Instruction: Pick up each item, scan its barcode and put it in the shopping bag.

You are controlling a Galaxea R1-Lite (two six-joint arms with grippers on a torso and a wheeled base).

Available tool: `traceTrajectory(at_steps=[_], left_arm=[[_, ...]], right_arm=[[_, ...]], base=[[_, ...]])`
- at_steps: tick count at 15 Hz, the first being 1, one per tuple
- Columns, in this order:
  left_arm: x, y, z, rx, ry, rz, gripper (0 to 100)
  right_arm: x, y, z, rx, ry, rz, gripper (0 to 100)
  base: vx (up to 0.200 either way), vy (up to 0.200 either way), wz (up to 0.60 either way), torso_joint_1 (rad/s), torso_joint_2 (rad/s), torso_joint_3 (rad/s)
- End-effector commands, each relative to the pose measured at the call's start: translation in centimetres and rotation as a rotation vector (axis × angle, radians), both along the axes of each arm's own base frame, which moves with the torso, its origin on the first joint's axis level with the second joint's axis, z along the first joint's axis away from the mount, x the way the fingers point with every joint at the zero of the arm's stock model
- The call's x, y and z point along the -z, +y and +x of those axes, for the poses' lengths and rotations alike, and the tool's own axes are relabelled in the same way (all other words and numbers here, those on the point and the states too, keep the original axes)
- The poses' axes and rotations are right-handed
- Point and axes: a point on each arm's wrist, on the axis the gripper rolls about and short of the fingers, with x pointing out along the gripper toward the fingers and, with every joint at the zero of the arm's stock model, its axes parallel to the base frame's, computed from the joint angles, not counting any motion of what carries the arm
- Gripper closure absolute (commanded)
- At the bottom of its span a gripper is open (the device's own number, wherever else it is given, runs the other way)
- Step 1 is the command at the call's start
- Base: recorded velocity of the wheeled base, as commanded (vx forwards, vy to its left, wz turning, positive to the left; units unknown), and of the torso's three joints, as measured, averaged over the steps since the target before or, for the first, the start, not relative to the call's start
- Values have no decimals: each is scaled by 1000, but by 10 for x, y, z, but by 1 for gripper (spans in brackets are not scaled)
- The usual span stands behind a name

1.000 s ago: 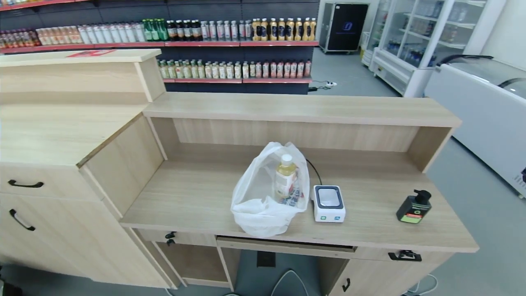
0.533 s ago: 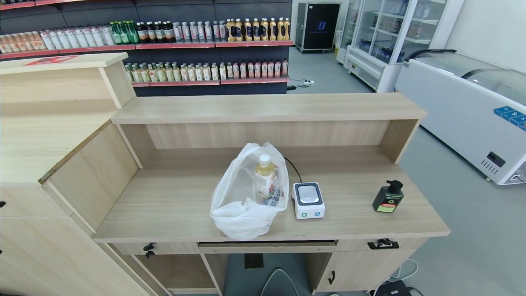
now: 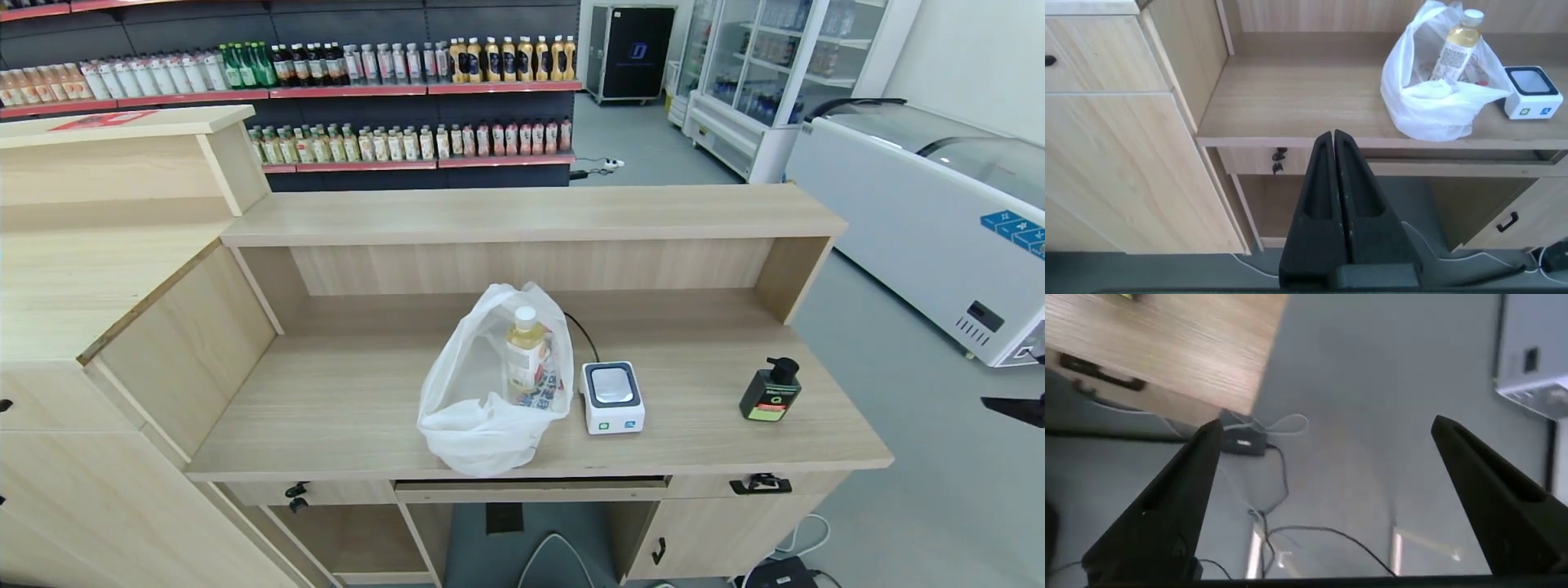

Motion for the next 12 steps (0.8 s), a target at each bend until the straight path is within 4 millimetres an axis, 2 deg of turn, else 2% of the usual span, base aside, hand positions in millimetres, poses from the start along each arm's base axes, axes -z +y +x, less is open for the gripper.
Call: traceTrajectory(at_steps=[1,4,8,12], left_arm=[[0,0,0,-1,0,0,100],[0,0,0,-1,0,0,100],[0,0,0,-1,0,0,100],[0,0,0,-1,0,0,100]], right_arm=[[17,0,17,-62,21,61,0],[30,2,28,-103,42,106,0],[45,6,59,-172,38,121,0],[62,12,76,-210,61,139,0]], base=[[0,0,0,0,0,0],[0,0,0,0,0,0],[0,0,0,0,0,0],[0,0,0,0,0,0]])
